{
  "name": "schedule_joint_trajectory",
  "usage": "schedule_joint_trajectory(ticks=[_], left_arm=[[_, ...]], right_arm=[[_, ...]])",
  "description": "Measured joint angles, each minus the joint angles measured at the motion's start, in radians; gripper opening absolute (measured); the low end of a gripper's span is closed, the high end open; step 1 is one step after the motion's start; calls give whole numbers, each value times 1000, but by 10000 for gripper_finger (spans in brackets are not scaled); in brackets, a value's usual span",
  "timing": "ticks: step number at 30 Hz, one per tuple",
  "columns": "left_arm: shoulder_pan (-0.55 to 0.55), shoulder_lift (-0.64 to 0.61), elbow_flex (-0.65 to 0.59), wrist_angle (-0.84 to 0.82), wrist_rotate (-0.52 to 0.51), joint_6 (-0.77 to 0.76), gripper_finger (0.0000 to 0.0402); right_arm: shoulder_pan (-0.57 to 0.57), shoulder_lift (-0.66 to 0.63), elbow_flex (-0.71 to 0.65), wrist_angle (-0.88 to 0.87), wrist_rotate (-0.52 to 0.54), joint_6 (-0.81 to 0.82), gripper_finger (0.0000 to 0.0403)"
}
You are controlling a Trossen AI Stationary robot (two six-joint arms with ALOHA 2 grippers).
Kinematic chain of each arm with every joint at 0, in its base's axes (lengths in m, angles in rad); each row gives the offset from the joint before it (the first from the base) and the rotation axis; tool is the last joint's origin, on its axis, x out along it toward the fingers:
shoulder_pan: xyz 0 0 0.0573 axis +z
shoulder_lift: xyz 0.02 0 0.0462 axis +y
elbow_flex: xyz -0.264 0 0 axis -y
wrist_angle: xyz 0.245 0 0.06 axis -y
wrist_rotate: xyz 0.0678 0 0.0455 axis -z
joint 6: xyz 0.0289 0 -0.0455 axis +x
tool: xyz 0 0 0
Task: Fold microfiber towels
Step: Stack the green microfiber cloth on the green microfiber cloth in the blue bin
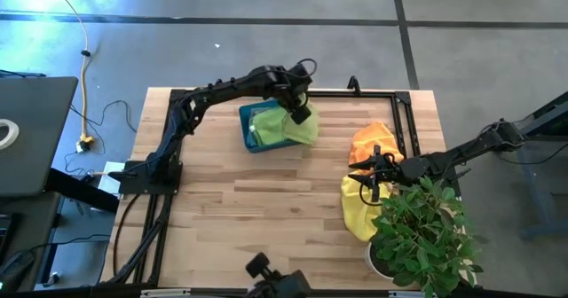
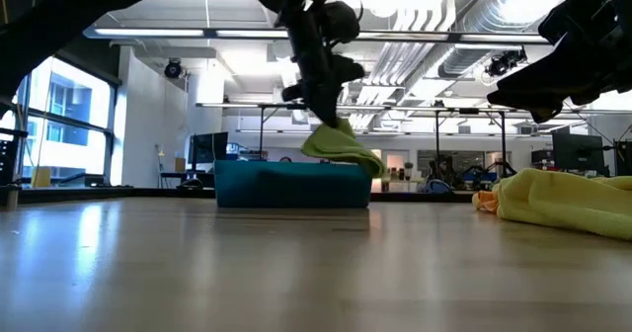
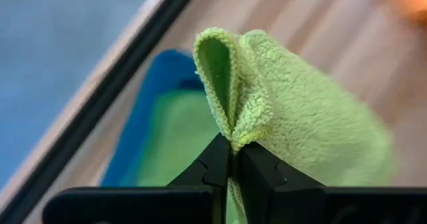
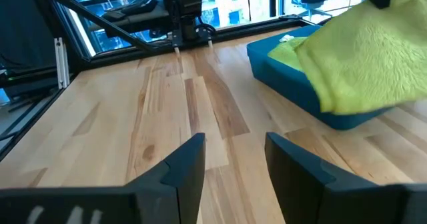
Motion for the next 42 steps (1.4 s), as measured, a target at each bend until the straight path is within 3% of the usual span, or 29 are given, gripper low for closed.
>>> schedule_joint_trajectory(ticks=[5, 14, 25, 30, 38, 42], left_arm=[[4, -4, 0, -122, -141, -88, 17], [30, -4, -7, -314, -199, -130, 27], [13, -4, -7, -376, -201, -172, 37], [-2, -4, -7, -400, -228, -180, 71], [-22, -4, -3, -400, -267, -143, 162], [-50, -4, 29, -379, -254, -105, 181]], right_arm=[[0, 0, 0, 0, 0, 0, 149], [0, 0, 0, -1, 0, 0, 149], [0, 0, 0, -1, 0, 0, 149], [0, 0, 0, -1, 0, 0, 149], [0, 0, 0, -1, 0, 0, 149], [0, 0, 0, -1, 0, 0, 149]])
